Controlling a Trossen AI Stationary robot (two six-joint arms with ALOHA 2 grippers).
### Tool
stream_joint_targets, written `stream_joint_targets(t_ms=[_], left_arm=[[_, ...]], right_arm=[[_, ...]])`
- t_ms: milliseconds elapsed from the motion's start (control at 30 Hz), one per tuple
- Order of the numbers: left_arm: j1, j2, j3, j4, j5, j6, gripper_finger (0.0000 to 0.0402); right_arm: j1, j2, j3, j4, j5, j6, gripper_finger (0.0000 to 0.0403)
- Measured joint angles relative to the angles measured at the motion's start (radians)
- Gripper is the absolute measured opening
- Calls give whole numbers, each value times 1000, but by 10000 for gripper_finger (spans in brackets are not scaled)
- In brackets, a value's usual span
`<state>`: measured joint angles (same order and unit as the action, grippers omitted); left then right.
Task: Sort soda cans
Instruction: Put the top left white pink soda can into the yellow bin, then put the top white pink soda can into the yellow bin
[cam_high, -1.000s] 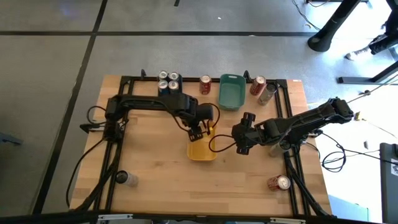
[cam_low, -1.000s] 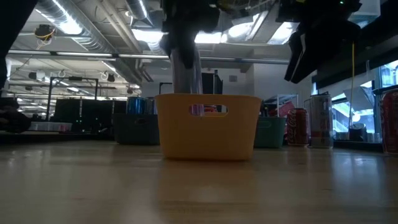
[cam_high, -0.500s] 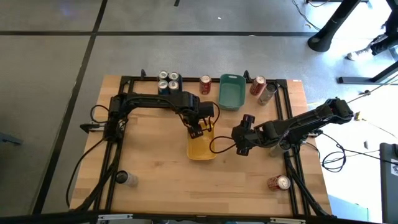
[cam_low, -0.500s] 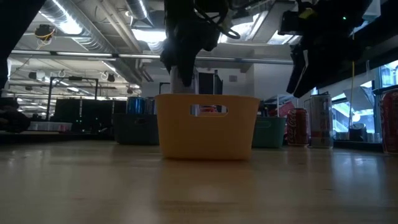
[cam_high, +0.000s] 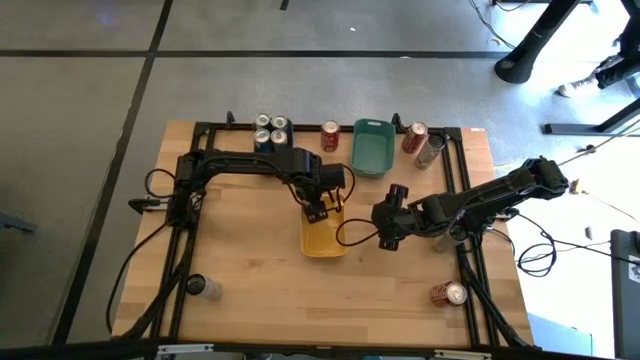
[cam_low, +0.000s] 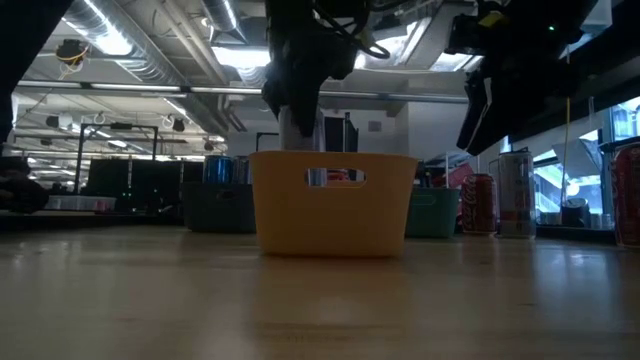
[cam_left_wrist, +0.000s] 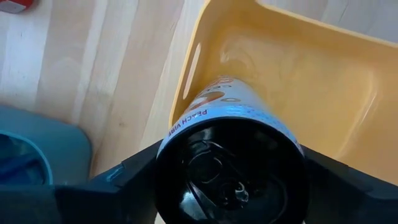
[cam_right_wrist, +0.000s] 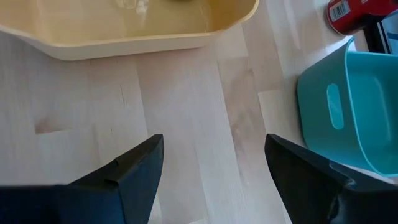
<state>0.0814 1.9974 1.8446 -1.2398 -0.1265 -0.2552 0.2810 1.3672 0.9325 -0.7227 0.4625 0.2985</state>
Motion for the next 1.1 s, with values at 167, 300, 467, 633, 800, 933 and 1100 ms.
stream_joint_targets(t_ms=[167,300,467,633,800,933,1100], left_arm=[[0,-3,0,7,1,2,322],[0,-3,0,13,2,24,328],[-2,-3,32,-4,1,29,324],[-12,-24,84,-36,0,48,326],[-17,-108,92,-55,-19,48,320],[-24,-176,92,-83,-97,55,313],[-24,-249,63,-101,-159,56,307]], right_arm=[[0,0,0,1,0,0,280],[0,0,0,7,1,0,280],[0,0,0,7,1,-5,280],[0,-1,0,12,2,-19,280],[0,-1,0,15,33,-23,280],[0,-1,1,16,41,-46,280],[-49,-1,46,-59,62,8,280]])
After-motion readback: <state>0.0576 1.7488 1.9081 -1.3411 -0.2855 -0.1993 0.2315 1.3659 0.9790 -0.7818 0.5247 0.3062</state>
